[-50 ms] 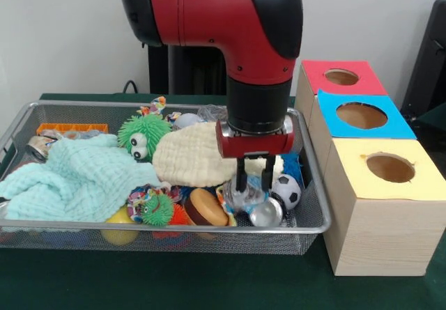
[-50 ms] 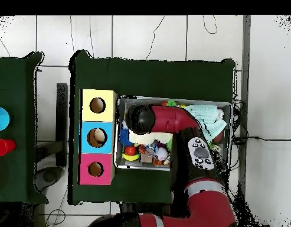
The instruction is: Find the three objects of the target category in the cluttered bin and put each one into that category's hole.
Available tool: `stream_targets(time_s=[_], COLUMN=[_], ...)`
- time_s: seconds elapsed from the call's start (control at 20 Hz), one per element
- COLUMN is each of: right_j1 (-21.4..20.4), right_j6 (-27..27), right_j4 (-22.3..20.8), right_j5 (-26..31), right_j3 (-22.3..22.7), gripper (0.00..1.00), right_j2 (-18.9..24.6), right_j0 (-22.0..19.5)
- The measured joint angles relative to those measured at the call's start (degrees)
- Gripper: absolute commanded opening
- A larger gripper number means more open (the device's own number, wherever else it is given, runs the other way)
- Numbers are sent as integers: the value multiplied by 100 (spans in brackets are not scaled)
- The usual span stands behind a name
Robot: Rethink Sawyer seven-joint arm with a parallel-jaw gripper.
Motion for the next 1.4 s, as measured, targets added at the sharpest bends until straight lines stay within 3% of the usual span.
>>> stream_targets(time_s=[0.4,1.4], right_j1=[-394,-1102], right_j6=[0,0], right_j4=[-1,26], right_j5=[873,1929], right_j3=[52,98], gripper=[0,0], right_j2=[-6,-7], right_j0=[0,100])
